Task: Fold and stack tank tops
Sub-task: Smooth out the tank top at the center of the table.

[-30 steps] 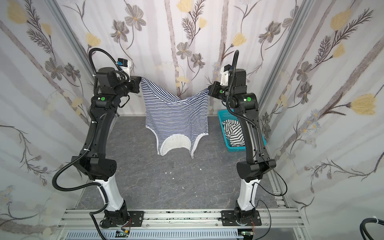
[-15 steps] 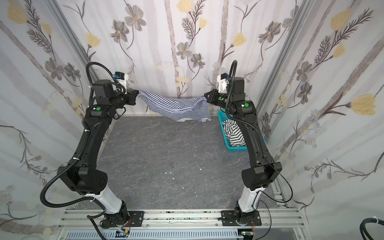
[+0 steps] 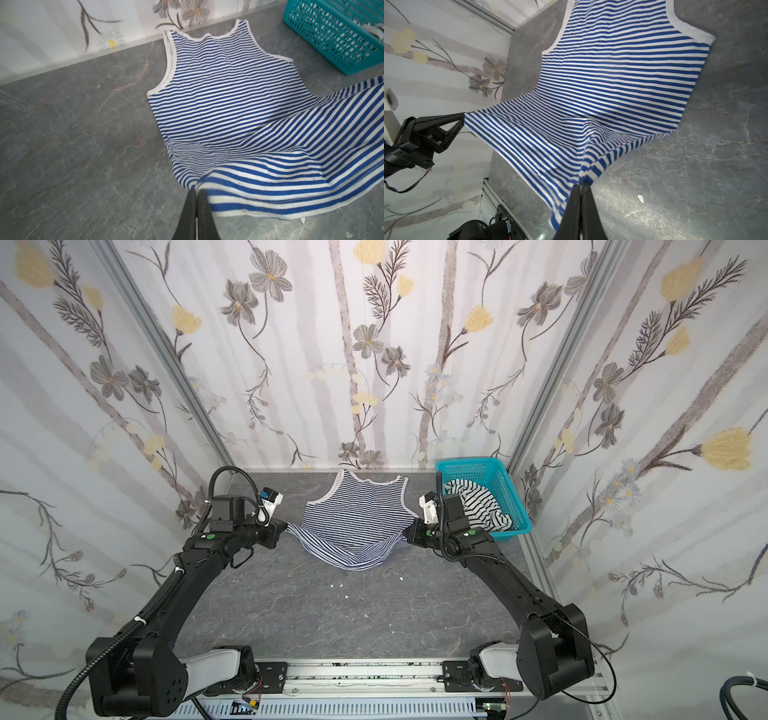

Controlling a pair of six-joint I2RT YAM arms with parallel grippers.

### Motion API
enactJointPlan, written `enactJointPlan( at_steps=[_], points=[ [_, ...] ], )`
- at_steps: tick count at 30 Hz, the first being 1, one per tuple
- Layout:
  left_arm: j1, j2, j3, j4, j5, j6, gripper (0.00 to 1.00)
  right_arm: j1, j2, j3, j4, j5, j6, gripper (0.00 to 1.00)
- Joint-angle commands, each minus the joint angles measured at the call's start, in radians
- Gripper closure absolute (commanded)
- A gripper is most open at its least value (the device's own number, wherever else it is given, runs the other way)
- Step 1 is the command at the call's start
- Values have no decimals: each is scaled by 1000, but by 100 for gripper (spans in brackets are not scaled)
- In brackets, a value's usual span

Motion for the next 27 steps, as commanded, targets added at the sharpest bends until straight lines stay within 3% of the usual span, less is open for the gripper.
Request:
enactJointPlan(
  at_steps=[1, 9, 16, 27],
  points=[
    [-3, -7, -40, -34, -7, 101, 100, 12, -25, -64, 73, 16, 23, 100],
    [-12, -21, -110, -120, -49, 196, 100, 39, -127, -258, 105, 32, 72, 100],
    [-14, -1, -186, -140, -134, 273, 100, 155, -155, -401, 148, 69, 151, 100],
    [-14, 12, -242, -135, -229, 321, 100, 247, -211, -468, 32, 271, 203, 100]
  ],
)
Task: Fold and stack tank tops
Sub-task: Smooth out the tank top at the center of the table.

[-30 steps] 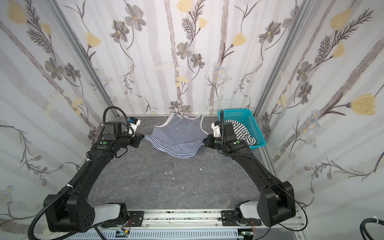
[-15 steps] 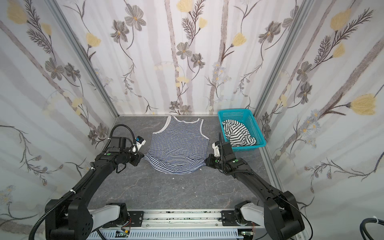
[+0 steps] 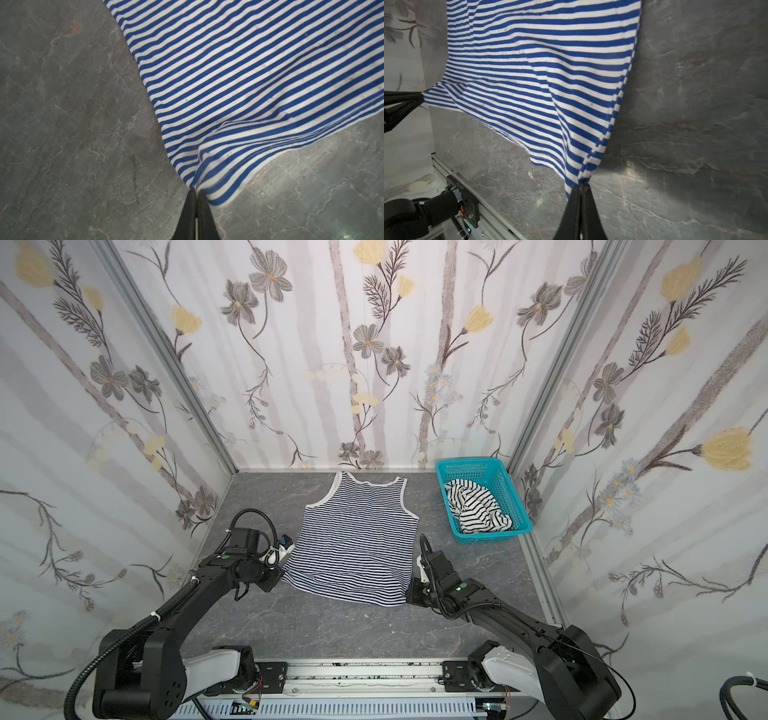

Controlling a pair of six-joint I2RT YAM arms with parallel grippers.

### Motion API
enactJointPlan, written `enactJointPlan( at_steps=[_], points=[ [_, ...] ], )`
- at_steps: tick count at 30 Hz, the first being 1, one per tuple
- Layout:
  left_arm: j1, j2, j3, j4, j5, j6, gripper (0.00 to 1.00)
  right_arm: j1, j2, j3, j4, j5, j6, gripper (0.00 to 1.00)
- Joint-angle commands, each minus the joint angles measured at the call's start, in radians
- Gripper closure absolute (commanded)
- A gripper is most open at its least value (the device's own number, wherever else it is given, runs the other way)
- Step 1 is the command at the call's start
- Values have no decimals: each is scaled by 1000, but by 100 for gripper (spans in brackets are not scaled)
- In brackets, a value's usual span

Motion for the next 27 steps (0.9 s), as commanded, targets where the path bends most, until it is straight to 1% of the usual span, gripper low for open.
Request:
enactJointPlan(
  at_steps=[1, 4, 9, 16, 21, 27],
  points=[
    [0, 12, -3, 4, -50, 27, 100, 6, -14, -8, -32, 104, 26, 100],
    [5, 9, 1, 7, -89, 34, 100, 6, -36, -15, -34, 111, 34, 100],
    [56, -29, 36, 13, -67, 42, 100, 7, -84, 8, -66, 95, 34, 100],
    [66, -25, 65, 17, -103, 49, 100, 8, -163, 33, -156, 116, 20, 100],
    [63, -8, 53, 14, -114, 58, 100, 27, -174, 11, -160, 123, 31, 100],
    [55, -16, 16, 5, -133, 80, 100, 72, -151, -4, -157, 146, 55, 100]
  ],
)
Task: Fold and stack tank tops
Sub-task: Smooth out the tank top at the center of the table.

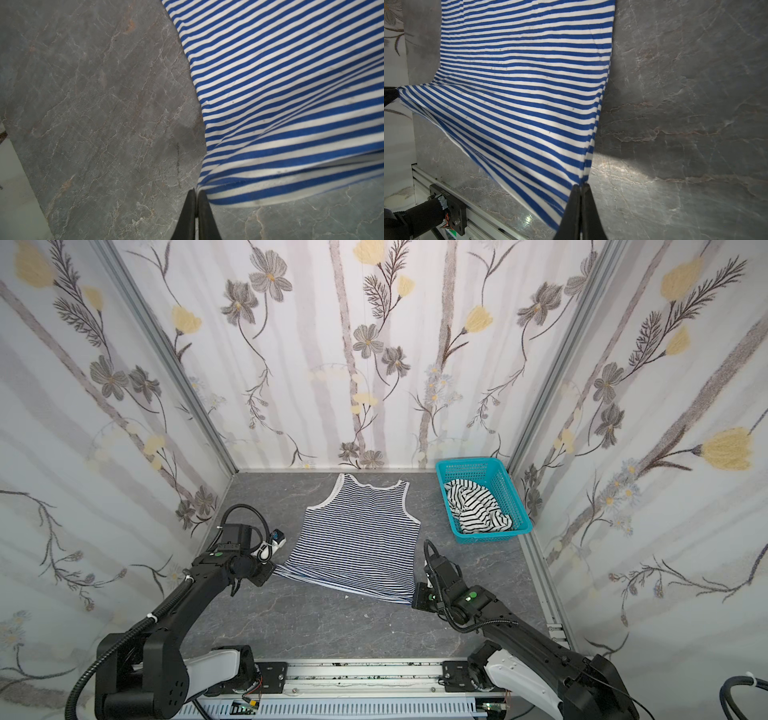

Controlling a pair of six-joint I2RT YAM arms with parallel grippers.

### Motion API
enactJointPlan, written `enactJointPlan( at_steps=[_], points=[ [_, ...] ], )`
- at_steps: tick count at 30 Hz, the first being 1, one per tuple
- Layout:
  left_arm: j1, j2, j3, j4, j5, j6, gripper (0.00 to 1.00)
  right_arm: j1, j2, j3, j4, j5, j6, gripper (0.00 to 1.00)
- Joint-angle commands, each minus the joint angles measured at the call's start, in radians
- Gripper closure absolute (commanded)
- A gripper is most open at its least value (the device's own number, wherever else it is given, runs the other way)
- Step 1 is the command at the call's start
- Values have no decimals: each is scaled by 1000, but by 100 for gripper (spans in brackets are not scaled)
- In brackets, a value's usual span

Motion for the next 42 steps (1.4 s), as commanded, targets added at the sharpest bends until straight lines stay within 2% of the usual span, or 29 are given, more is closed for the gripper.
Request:
enactJointPlan(
  at_steps=[1, 11, 18, 21, 27, 33, 42],
  points=[
    [-3, -8, -19, -3, -24, 31, 100, 20, 21, -8, -1, 40, 28, 100],
    [-46, 28, -81, -3, -66, 58, 100, 75, 130, 10, -20, 116, 44, 100],
    [-59, 49, -53, 11, -35, 15, 97, 93, 167, 31, -6, 171, 61, 100],
    [-59, 50, -16, 16, -33, -3, 98, 94, 189, 66, -13, 160, 47, 100],
    [-57, 16, -3, 15, -80, 49, 100, 96, 149, 93, -92, 175, 18, 100],
    [-57, 50, 13, 14, -116, 64, 98, 97, 132, 118, -140, 148, -24, 100],
    [-60, 24, -42, -17, -140, 173, 98, 109, 116, 125, -186, 98, -78, 99]
  ],
)
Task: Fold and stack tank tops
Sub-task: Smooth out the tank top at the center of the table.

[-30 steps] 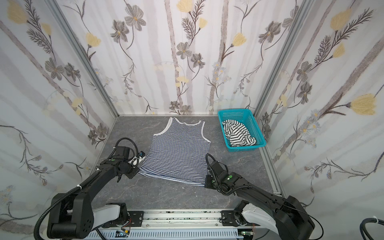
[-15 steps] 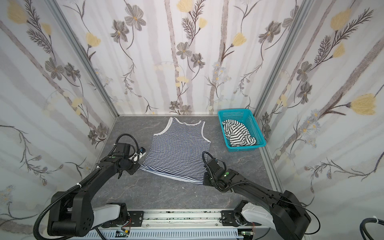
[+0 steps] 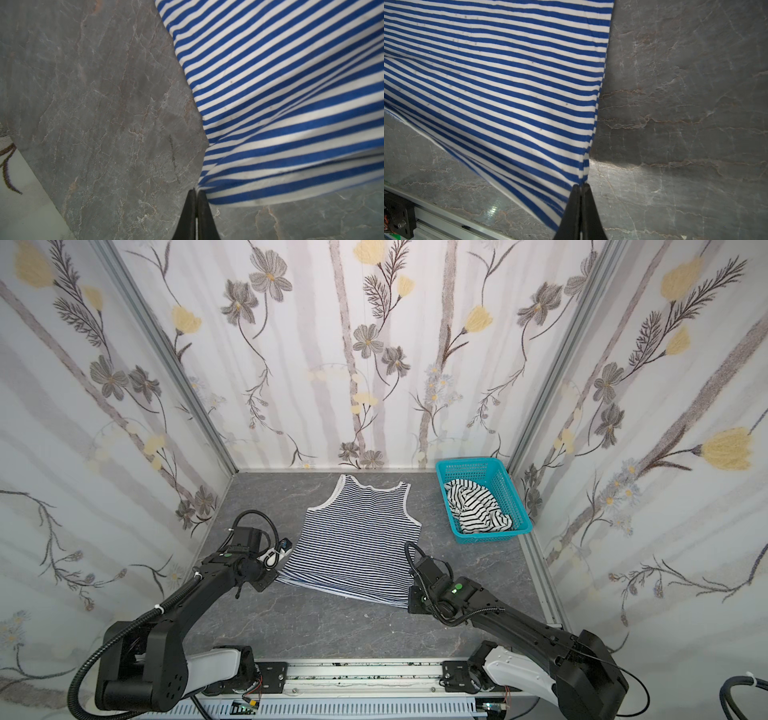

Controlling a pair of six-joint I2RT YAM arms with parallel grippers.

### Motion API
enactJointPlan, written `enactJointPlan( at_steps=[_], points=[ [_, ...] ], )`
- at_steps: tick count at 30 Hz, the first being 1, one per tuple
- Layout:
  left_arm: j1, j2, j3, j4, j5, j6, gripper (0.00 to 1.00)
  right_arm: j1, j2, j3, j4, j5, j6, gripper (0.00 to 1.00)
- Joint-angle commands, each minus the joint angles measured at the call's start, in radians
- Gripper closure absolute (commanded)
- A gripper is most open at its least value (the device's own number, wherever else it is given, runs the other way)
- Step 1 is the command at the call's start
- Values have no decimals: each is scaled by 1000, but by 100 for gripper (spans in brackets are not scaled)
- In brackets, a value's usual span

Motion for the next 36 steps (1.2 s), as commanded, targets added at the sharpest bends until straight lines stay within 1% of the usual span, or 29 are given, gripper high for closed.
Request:
enactJointPlan(
  at_steps=[1, 7, 15, 17, 20, 26, 30, 33, 35, 36],
  points=[
    [-4, -13, -19, -26, -25, 73, 98, 7, 2, 7, -27, -14, -33, 99],
    [-31, -20, -51, -49, -26, 97, 98, 21, 53, 10, -17, -8, -44, 99],
    [-38, 26, 31, -36, 41, 7, 95, 19, 137, 38, -12, 89, -21, 98],
    [-39, 54, 52, -20, 56, -18, 93, 15, 156, 44, -7, 110, -17, 98],
    [-49, 93, 77, -6, 70, -52, 87, 10, 182, 53, 12, 116, -15, 98],
    [-77, 186, 87, 13, 22, -75, 81, 1, 222, 59, 22, 138, -23, 98],
    [-79, 202, 93, 29, 20, -100, 79, -19, 216, 54, 36, 157, -20, 98],
    [-82, 197, 97, 33, 26, -111, 81, -43, 214, 53, 45, 162, -27, 98],
    [-82, 176, 83, 34, 16, -97, 89, -55, 213, 51, 47, 158, -36, 98],
    [-82, 162, 74, 32, 17, -87, 91, -57, 210, 49, 45, 157, -38, 98]
  ],
)
